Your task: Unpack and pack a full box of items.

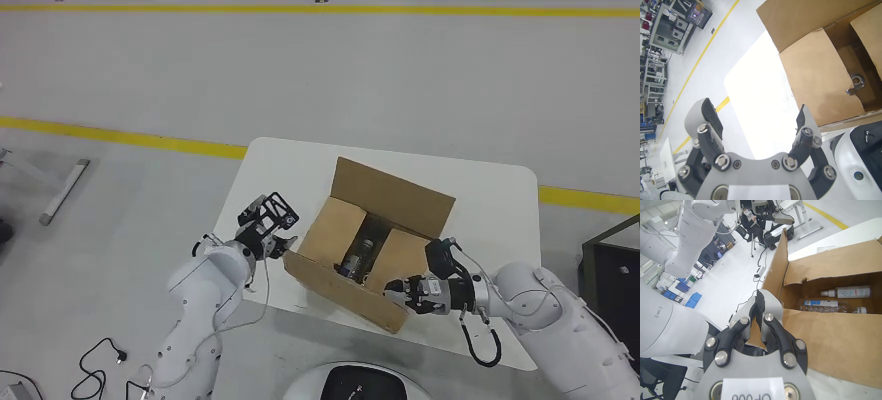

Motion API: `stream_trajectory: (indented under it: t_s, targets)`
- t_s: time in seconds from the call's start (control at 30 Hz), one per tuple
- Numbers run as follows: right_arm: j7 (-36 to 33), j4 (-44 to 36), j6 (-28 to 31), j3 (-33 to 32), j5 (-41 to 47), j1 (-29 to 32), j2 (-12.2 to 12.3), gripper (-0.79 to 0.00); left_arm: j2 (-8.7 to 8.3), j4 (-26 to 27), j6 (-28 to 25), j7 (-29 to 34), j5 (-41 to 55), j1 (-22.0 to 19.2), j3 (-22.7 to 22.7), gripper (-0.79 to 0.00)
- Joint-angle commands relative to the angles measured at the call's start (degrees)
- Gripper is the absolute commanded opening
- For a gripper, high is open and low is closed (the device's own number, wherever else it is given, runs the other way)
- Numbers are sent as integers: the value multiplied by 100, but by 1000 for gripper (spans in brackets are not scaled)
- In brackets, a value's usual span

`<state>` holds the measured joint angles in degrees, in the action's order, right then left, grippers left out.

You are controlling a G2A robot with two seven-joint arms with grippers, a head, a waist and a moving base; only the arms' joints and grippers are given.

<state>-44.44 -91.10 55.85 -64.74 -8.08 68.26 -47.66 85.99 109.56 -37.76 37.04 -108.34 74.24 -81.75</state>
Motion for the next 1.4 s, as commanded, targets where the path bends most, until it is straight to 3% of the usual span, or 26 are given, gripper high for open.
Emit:
stream_trajectory:
  t_s: [0.0, 0.4, 0.5, 0.6, 0.93, 1.1, 1.37]
  targets:
    - [22, -5, 29, -1, -26, -8, 3, -785, -11, 9, -86, 40, 50, 8, 85, 0]
    - [127, -7, 134, -2, -36, -39, 32, -782, -127, 300, -670, 244, 198, 85, 190, 0]
    - [164, 6, 163, 0, 34, -53, 39, -711, -161, 338, -752, 272, 159, 89, 177, 0]
    - [165, 25, 207, 27, 147, -53, 47, -785, -193, 350, -782, 245, 124, 100, 176, 0]
    - [222, 156, 95, 9, 229, -85, 76, -739, -287, 493, -880, 276, 159, 193, 140, 0]
    - [491, 368, -91, -109, 150, 25, 84, -785, -338, 596, -966, 325, 204, 266, 82, 0]
    - [1078, 790, -137, -355, 9, 428, 103, -785, -419, 692, -999, 442, 244, 489, -36, 0]
